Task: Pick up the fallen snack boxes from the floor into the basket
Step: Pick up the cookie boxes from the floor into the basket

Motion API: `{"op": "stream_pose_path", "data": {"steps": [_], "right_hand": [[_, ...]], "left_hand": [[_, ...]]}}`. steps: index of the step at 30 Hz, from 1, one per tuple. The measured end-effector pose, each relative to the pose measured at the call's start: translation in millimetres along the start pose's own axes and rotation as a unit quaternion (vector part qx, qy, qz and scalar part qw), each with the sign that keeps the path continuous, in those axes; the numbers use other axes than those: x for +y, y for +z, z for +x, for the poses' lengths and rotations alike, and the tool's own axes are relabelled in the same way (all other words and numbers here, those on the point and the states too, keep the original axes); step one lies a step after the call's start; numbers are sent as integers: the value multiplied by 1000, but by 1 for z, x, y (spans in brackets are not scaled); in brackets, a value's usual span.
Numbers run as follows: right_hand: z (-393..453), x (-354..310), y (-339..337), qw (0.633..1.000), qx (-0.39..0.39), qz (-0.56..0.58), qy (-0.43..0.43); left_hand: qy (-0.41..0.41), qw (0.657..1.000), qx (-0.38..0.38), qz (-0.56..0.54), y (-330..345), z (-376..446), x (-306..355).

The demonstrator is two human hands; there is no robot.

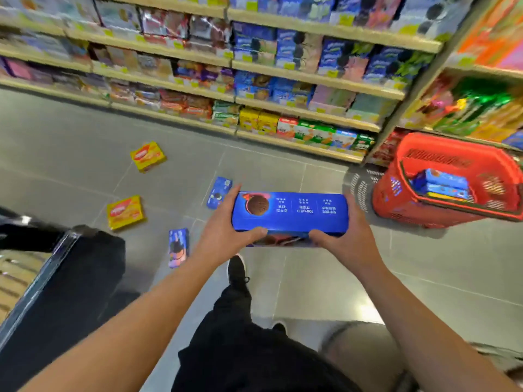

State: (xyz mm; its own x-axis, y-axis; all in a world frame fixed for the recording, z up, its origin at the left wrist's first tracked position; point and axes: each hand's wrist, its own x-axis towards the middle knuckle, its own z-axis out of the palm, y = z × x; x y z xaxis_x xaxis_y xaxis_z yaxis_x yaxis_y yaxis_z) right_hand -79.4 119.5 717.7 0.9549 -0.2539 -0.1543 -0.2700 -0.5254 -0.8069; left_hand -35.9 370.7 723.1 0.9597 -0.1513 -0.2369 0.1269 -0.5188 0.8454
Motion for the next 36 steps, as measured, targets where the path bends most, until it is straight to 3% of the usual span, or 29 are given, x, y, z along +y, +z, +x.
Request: {"op": "stream_pose_path", "data": {"steps": [8,17,22,36], "right_hand": [[88,-17,-89,973,219,8,76],[148,-30,-159,916,372,-18,151],[176,-15,-192,890,419,-23,178],[299,104,-317,867,434,20,244]], "left_hand": [[166,973,-153,55,40,184,127],[282,912,-287,81,98,311,247],[296,885,-349,85,143,351,292],[282,857,-418,106,332,475,387]]}}
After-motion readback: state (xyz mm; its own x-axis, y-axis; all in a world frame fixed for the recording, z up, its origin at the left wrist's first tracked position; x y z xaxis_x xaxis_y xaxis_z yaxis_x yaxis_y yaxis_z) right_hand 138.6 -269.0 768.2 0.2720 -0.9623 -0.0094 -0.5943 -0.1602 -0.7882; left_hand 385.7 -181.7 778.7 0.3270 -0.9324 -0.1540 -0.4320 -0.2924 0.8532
